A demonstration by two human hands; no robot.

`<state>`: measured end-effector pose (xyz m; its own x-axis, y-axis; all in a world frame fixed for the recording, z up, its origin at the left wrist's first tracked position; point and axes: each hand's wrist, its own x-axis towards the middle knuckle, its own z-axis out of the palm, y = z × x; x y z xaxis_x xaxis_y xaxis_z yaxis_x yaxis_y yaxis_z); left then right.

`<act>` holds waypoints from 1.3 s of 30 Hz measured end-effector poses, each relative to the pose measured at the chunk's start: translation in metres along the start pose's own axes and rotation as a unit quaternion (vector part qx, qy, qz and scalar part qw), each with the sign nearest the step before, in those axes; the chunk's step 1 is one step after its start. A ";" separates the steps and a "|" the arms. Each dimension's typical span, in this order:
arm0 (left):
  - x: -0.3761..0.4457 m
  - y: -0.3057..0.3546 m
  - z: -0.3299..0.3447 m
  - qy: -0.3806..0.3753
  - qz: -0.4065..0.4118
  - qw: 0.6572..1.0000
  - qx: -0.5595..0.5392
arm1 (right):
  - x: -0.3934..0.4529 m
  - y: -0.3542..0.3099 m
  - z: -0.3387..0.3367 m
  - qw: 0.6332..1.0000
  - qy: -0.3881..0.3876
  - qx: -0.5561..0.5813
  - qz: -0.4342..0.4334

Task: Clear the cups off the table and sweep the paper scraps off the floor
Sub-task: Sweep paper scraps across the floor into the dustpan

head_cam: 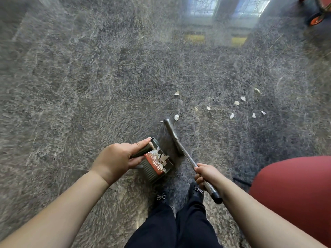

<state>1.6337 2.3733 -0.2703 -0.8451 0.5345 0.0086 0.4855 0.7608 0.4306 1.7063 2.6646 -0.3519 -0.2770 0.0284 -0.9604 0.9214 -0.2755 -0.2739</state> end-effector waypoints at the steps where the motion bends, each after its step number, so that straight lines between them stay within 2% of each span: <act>1: 0.000 0.000 0.000 -0.003 -0.003 1.000 -0.002 | 0.003 0.003 0.004 1.000 -0.010 0.005 0.010; 10: -0.004 -0.006 -0.007 -0.008 -0.033 0.999 -0.026 | -0.021 0.031 0.011 0.998 -0.045 -0.002 0.035; 18: -0.001 -0.009 -0.018 0.039 -0.123 0.988 -0.086 | -0.053 -0.011 -0.009 0.998 -0.039 0.059 -0.006; 23: 0.031 -0.001 -0.024 0.040 -0.136 0.987 -0.074 | -0.052 -0.065 -0.023 0.996 -0.028 0.063 -0.056; 30: 0.090 -0.003 -0.016 0.084 -0.167 0.981 -0.056 | -0.019 -0.180 -0.048 0.992 -0.010 -0.048 -0.117; 34: 0.126 -0.009 -0.010 0.092 -0.170 0.978 -0.073 | 0.019 -0.252 -0.060 0.987 -0.001 -0.112 -0.114; 39: 0.158 -0.023 -0.016 0.067 -0.189 0.976 -0.081 | 0.068 -0.325 -0.062 0.977 0.016 -0.186 -0.100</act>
<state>1.4852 2.4344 -0.2642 -0.9842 0.1646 -0.0656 0.0998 0.8207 0.5626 1.4046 2.8161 -0.3312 -0.4577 0.0783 -0.8857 0.8871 0.1077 -0.4489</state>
